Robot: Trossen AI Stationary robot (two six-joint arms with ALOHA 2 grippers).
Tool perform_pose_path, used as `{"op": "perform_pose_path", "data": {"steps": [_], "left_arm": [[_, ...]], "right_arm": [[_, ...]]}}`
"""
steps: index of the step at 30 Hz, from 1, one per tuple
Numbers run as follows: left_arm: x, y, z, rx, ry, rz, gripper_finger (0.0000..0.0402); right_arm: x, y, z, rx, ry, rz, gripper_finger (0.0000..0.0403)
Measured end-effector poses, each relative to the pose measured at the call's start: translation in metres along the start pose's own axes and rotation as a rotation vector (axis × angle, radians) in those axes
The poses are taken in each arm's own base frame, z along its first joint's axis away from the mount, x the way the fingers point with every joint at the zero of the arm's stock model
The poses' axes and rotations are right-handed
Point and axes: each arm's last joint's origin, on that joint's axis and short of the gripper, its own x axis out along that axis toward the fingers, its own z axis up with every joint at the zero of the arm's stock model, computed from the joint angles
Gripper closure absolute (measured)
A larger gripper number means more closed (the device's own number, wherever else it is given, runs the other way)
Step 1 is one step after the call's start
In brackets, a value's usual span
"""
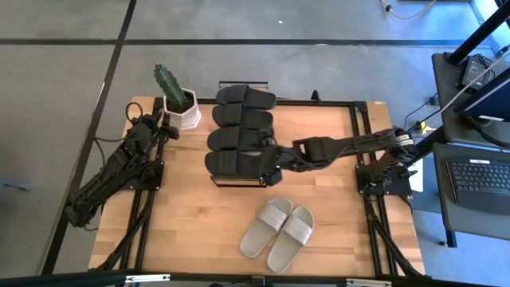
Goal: Pick and place slides into the shelf
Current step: Put the right gray slide under the shelf
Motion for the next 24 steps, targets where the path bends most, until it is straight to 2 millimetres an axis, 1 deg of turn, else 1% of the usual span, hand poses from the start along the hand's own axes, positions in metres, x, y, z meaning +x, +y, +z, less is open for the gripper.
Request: {"op": "perform_pose_path", "data": {"steps": [3,6,9,11,17,24], "left_arm": [[0.000,0.000,0.000,0.000,0.000,0.000,0.0254],[0.000,0.000,0.000,0.000,0.000,0.000,0.0254],[0.000,0.000,0.000,-0.001,-0.001,0.000,0.0254],[0.000,0.000,0.000,-0.001,-0.002,-0.001,0.0254],[0.000,0.000,0.000,-0.001,-0.002,0.000,0.0254],[0.000,0.000,0.000,-0.002,-0.003,-0.001,0.0254]], "right_arm": [[-0.013,0.002,-0.005,0.160,0.043,0.034,0.0162],[-0.020,0.009,-0.009,0.331,0.094,0.058,0.0162],[-0.026,0.019,-0.011,0.448,0.150,0.088,0.0162],[-0.030,0.028,-0.012,0.507,0.182,0.147,0.0162],[-0.051,0.060,-0.003,0.775,0.250,0.368,0.0162],[-0.076,0.108,0.004,0.970,0.309,0.440,0.0162]]}}
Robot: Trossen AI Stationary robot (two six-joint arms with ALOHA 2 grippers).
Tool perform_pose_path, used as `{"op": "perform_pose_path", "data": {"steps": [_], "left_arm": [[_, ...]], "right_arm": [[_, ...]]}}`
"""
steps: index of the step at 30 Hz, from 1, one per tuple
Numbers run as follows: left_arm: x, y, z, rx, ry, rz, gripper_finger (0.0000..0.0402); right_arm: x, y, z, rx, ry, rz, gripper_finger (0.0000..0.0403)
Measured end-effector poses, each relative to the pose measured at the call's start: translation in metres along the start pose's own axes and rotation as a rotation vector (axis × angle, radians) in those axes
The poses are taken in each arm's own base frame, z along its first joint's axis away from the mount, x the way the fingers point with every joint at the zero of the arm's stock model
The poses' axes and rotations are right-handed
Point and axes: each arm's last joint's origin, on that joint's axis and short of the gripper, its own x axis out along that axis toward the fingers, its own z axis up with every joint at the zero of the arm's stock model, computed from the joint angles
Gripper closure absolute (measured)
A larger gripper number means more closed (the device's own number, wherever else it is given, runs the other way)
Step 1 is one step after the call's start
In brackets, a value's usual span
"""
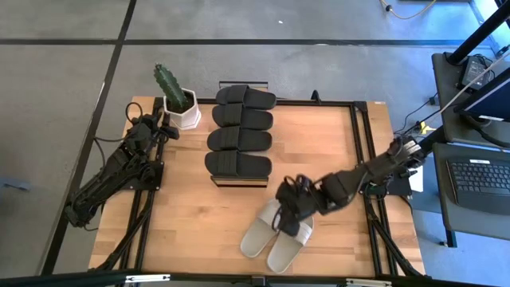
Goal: Pick and place slides into the shelf
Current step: Put the right gray slide under the shelf
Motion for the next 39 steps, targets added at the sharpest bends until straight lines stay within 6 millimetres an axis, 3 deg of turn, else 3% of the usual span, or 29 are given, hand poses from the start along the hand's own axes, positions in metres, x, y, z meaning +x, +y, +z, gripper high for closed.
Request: {"op": "perform_pose_path", "data": {"steps": [9,23,31,39], "left_arm": [[0.000,0.000,0.000,-0.001,0.000,0.000,0.0254],[0.000,0.000,0.000,-0.003,0.000,0.000,0.0254],[0.000,0.000,0.000,-0.003,0.000,0.000,0.0254],[0.000,0.000,0.000,-0.003,0.000,0.000,0.0254]], "right_arm": [[0.019,0.030,-0.042,0.179,-0.022,0.137,0.0162],[0.051,0.050,-0.085,0.367,-0.049,0.441,0.0162],[0.059,0.048,-0.110,0.529,0.071,0.431,0.0162],[0.070,0.041,-0.121,0.613,0.226,0.323,0.0162]]}}
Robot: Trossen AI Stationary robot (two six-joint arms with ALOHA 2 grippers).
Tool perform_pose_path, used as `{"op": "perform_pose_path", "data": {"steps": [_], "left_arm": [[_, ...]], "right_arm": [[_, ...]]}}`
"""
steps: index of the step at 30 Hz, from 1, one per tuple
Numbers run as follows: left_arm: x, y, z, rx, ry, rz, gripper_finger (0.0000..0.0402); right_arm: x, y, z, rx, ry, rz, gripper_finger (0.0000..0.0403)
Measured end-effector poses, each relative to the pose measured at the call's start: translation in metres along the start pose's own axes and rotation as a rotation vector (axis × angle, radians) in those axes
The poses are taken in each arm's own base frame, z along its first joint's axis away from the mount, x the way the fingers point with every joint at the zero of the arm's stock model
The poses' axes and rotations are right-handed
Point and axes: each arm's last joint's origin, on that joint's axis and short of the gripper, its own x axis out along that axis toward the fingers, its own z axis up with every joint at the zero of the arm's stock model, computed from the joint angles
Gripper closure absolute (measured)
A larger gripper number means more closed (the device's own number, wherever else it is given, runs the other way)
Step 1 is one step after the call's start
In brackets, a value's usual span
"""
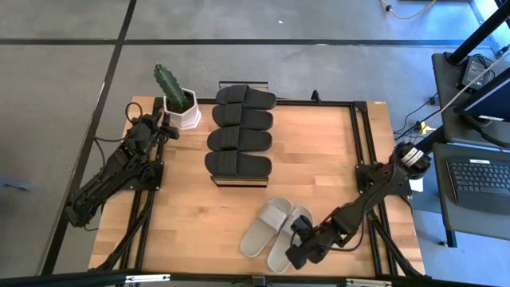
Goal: Pick and place slides into the shelf
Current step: Put the right gray slide under the shelf
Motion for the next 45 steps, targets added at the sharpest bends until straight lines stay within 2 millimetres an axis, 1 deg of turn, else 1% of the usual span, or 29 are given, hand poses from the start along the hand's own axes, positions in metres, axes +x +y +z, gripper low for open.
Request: {"op": "perform_pose_path", "data": {"steps": [5,8,10,15,18,22,26,32,42,45], "left_arm": [[0.000,0.000,0.000,0.001,0.000,0.001,0.0254],[0.000,0.000,0.000,0.001,-0.001,0.000,0.0254],[0.000,0.000,0.000,0.002,0.000,0.000,0.0254],[0.000,0.000,0.000,0.002,0.000,0.000,0.0254],[0.000,0.000,0.000,0.001,-0.001,0.000,0.0254],[0.000,0.000,0.000,0.001,0.000,0.000,0.0254],[0.000,0.000,0.000,0.001,0.000,0.000,0.0254],[0.000,0.000,0.000,0.001,0.000,0.000,0.0254],[0.000,0.000,0.000,0.000,0.000,0.000,0.0254],[0.000,0.000,0.000,0.000,0.000,0.000,0.0254]], "right_arm": [[0.007,-0.008,0.005,0.006,-0.001,-0.077,0.0162],[0.006,-0.012,0.007,0.009,0.009,-0.133,0.0162],[0.002,-0.015,0.007,0.007,0.014,-0.203,0.0167],[-0.013,-0.018,0.008,-0.001,0.002,-0.394,0.0198],[-0.021,-0.020,0.011,-0.010,-0.041,-0.480,0.0219],[-0.024,-0.026,0.016,-0.018,-0.079,-0.547,0.0238],[-0.024,-0.036,0.021,-0.010,-0.089,-0.625,0.0246],[-0.029,-0.052,0.032,0.001,-0.127,-0.765,0.0247],[-0.046,-0.064,0.061,-0.052,-0.359,-0.968,0.0247],[-0.048,-0.066,0.068,-0.084,-0.342,-1.005,0.0247]]}}
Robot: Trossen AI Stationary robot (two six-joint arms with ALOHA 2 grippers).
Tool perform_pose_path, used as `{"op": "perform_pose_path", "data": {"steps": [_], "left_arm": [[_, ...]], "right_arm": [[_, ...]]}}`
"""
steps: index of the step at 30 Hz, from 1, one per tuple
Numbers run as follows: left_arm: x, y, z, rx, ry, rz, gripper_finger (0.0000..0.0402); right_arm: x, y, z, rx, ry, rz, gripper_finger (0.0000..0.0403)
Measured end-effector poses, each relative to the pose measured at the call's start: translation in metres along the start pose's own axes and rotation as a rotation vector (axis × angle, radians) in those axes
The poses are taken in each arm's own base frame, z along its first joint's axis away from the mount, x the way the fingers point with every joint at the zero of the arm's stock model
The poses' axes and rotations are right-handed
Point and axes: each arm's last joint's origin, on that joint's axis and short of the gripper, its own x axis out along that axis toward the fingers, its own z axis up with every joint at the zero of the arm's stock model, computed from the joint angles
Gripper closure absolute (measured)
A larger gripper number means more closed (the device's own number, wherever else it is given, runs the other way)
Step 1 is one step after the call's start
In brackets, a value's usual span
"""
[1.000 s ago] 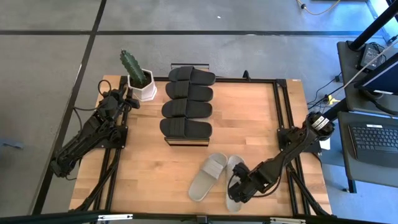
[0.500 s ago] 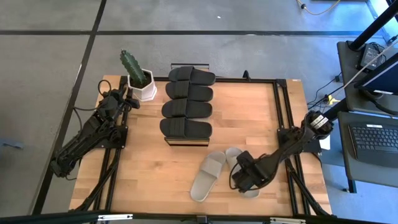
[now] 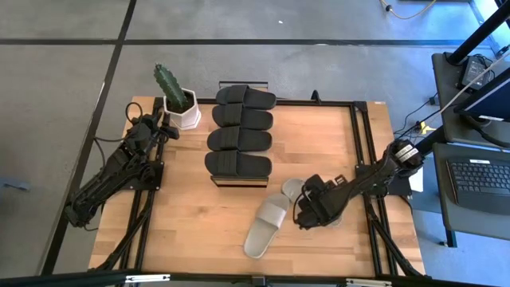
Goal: Pick and place slides into the shelf
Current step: Put the right gray slide under the shelf
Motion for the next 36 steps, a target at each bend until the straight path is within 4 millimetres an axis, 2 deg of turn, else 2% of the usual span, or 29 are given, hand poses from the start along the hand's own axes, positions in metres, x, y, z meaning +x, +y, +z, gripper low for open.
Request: {"op": "perform_pose_path", "data": {"steps": [5,11,17,31,36], "left_arm": [[0.000,0.000,0.000,0.000,0.000,0.000,0.0254],[0.000,0.000,0.000,0.000,0.000,0.000,0.0254],[0.000,0.000,0.000,0.000,0.000,0.000,0.0254],[0.000,0.000,0.000,0.000,0.000,0.000,0.0254],[0.000,0.000,0.000,0.000,0.000,0.000,0.0254]], "right_arm": [[0.000,0.000,-0.001,-0.161,0.042,0.004,0.0247],[-0.004,0.000,-0.013,-0.394,0.022,0.020,0.0247],[-0.012,-0.001,-0.029,-0.540,-0.148,0.022,0.0247],[-0.023,-0.005,-0.057,-0.458,-0.313,0.062,0.0247],[-0.007,-0.011,-0.070,-0.349,-0.322,0.065,0.0247]]}}
